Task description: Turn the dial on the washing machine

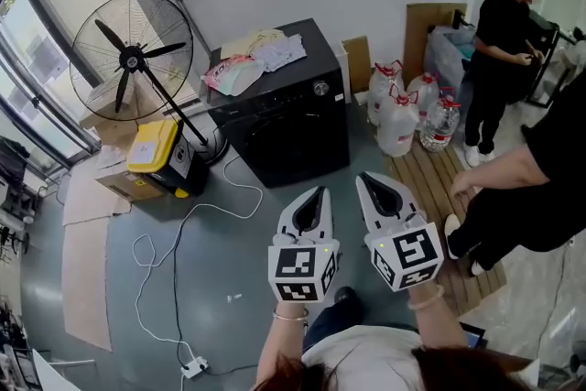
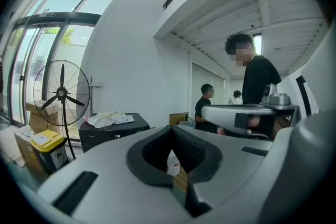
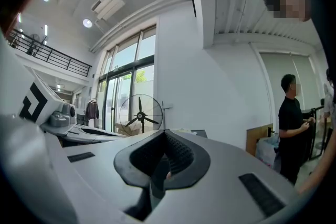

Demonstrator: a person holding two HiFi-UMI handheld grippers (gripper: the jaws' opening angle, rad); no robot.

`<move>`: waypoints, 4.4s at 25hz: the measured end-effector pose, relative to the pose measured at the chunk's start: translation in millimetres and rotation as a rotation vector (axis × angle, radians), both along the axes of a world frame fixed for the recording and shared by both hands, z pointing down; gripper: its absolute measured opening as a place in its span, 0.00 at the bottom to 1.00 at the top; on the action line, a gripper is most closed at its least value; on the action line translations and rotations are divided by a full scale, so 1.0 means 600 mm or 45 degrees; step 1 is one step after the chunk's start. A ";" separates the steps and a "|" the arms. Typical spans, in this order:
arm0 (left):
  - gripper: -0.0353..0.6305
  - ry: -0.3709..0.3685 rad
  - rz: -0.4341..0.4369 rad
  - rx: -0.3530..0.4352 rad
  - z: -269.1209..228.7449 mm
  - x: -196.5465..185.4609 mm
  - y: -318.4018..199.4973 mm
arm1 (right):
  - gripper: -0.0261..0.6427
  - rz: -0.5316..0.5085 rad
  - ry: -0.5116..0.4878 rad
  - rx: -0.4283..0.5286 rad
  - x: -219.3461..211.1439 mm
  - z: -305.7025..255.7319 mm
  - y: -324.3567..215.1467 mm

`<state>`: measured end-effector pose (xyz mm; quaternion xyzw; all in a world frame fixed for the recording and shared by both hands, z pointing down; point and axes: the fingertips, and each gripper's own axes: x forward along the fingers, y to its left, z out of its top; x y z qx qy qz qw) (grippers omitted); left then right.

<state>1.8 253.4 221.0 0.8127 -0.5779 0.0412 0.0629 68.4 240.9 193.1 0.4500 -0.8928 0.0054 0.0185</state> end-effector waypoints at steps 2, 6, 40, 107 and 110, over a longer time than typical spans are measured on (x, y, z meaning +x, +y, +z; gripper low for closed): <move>0.07 0.004 0.004 -0.003 0.006 -0.017 -0.016 | 0.07 0.009 0.012 0.004 -0.016 0.003 -0.017; 0.07 0.015 0.014 -0.011 0.010 -0.046 -0.050 | 0.07 0.035 0.037 0.010 -0.040 0.003 -0.052; 0.07 0.026 -0.088 -0.070 0.073 -0.063 -0.416 | 0.07 0.000 0.139 0.041 -0.057 0.053 -0.420; 0.07 -0.019 -0.096 -0.194 0.427 -0.204 -0.794 | 0.27 -0.026 0.477 -0.125 -0.214 0.446 -0.844; 0.07 -0.010 -0.110 -0.215 0.451 -0.211 -0.798 | 0.30 -0.021 0.488 -0.133 -0.216 0.467 -0.856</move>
